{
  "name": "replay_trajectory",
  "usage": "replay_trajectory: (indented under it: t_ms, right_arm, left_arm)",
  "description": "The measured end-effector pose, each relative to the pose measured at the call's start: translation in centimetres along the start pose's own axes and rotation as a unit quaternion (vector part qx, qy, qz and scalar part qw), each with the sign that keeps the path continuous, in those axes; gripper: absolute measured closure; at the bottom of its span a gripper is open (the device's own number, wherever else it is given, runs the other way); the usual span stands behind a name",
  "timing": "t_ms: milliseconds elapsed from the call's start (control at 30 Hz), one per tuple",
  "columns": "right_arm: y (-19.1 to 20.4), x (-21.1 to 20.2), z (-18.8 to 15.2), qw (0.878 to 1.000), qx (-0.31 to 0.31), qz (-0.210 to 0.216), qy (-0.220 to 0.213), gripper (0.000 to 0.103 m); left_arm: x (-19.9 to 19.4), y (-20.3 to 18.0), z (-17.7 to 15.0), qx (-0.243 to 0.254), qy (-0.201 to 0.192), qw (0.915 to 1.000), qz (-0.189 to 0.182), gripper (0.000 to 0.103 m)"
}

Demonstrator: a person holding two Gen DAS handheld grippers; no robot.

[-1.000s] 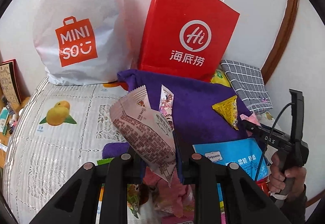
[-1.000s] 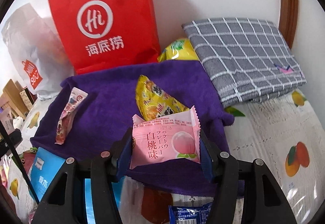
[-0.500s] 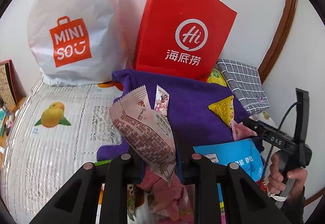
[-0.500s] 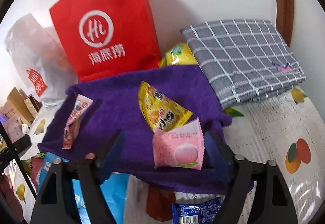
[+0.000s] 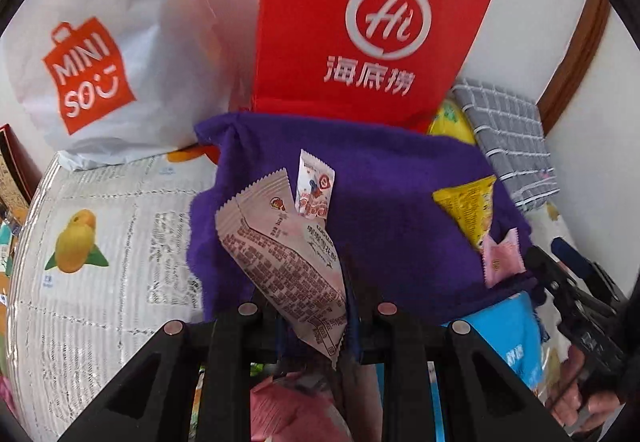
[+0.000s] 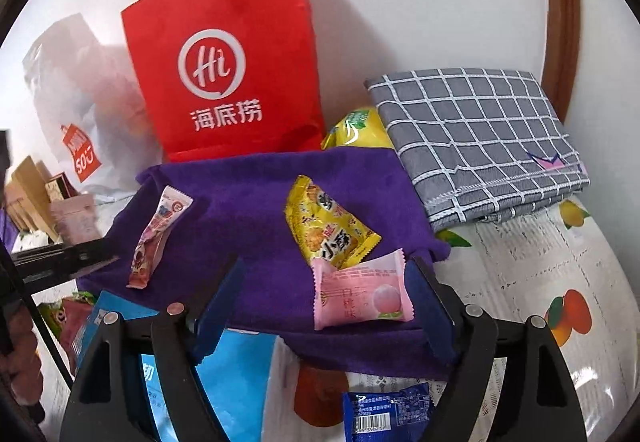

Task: Organize snacks
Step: 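Carry both packets over the purple towel and lower the peach cake with right tool, then open left tool on the wafer packet and grasp the green chip bag while right tool releases the peach cake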

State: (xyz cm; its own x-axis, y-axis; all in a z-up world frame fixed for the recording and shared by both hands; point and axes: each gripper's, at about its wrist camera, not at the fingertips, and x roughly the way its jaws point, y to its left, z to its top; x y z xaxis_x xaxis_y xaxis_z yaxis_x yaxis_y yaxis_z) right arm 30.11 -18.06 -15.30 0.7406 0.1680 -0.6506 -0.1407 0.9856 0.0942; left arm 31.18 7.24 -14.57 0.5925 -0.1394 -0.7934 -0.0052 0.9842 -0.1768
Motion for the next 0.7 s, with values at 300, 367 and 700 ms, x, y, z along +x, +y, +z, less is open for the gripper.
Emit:
replay_trajectory:
  t_ms: [300, 367, 700]
  right_arm:
    - [-0.4, 0.2, 0.1, 1.0, 0.016, 0.011, 0.01, 0.022]
    - [-0.6, 0.0, 0.1, 1.0, 0.024, 0.016, 0.007, 0.022]
    - [-0.3, 0.1, 0.0, 1.0, 0.023, 0.017, 0.006, 0.022]
  left_arm:
    - [1.7, -1.1, 0.0, -0.006, 0.023, 0.9989, -0.041, 0.073]
    - [1.3, -1.0, 0.0, -0.01, 0.01, 0.9989, -0.045, 0.056]
    - [-1.3, 0.3, -0.3, -0.022, -0.018, 0.9991, -0.031, 0.046]
